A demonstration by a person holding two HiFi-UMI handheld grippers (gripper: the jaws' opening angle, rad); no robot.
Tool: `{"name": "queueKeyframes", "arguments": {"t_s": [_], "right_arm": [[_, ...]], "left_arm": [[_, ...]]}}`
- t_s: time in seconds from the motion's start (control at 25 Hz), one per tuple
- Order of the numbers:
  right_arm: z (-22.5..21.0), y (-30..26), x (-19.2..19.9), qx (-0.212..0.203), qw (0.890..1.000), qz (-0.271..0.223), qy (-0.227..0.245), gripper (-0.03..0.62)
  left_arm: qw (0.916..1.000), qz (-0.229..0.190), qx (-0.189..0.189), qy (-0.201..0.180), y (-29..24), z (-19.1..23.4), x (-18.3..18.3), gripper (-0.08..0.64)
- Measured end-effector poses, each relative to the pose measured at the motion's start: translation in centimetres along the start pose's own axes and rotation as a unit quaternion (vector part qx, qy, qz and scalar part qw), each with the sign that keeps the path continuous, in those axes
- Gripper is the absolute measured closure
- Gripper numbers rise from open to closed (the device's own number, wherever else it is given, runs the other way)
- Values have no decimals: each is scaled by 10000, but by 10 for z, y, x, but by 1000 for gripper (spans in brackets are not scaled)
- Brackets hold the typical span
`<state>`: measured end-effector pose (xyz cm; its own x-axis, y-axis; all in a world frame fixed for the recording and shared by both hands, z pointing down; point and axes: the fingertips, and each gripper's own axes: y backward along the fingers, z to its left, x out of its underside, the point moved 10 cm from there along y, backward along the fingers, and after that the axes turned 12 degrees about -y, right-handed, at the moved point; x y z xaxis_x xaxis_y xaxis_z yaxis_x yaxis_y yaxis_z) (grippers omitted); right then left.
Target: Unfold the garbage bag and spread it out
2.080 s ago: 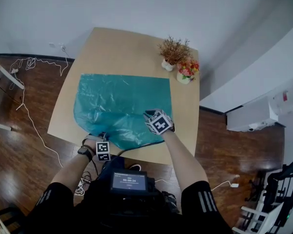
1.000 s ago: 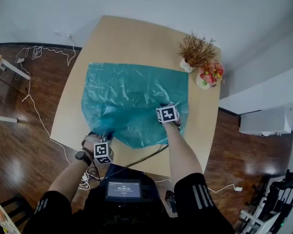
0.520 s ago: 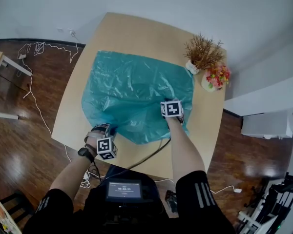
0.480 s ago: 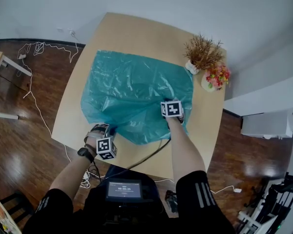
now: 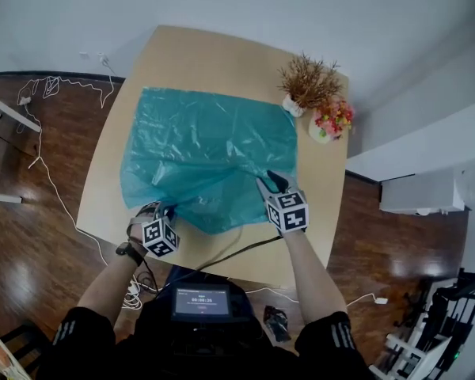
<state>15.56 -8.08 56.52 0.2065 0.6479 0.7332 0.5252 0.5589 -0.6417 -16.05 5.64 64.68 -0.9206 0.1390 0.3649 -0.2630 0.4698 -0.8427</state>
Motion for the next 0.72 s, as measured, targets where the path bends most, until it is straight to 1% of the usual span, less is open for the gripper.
{"name": "queueKeyframes", "arguments": {"t_s": [0.04, 0.08, 0.2, 0.32, 0.36, 0.48, 0.56, 0.6, 0.68, 0.72], "right_arm": [[0, 16, 5, 2, 10000, -32, -21, 420], [-2, 28, 11, 20, 9999, -37, -110, 403], [-9, 61, 46, 115, 9989, 127, -446, 369], [-7, 76, 91, 224, 9973, 511, -479, 365], [-6, 78, 106, 282, 9965, 626, -482, 365], [-9, 84, 142, 607, 9943, 761, -443, 367], [-13, 86, 154, 853, 9931, 734, -344, 345], [-16, 86, 158, 941, 9923, 734, -343, 318], [-22, 86, 166, 1010, 9908, 777, -464, 262], [-26, 85, 170, 998, 9903, 809, -536, 256]], "left_arm": [[9997, -51, -21, 217, 4, 5, 0, 560], [9992, -81, -50, 383, 7, 11, 0, 560], [9979, -90, -109, 629, 16, 13, 2, 560], [9975, -33, -71, 702, 21, 8, 4, 558], [9969, -34, -50, 781, 22, 6, 5, 558], [9929, -95, -35, 1185, 24, 2, 3, 558], [9906, -111, -55, 1359, 24, 1, 1, 558], [9900, -105, -65, 1403, 24, 1, 1, 558], [9893, -94, -80, 1455, 24, -1, 0, 558], [9890, -95, -83, 1474, 24, -1, -1, 558]]}}
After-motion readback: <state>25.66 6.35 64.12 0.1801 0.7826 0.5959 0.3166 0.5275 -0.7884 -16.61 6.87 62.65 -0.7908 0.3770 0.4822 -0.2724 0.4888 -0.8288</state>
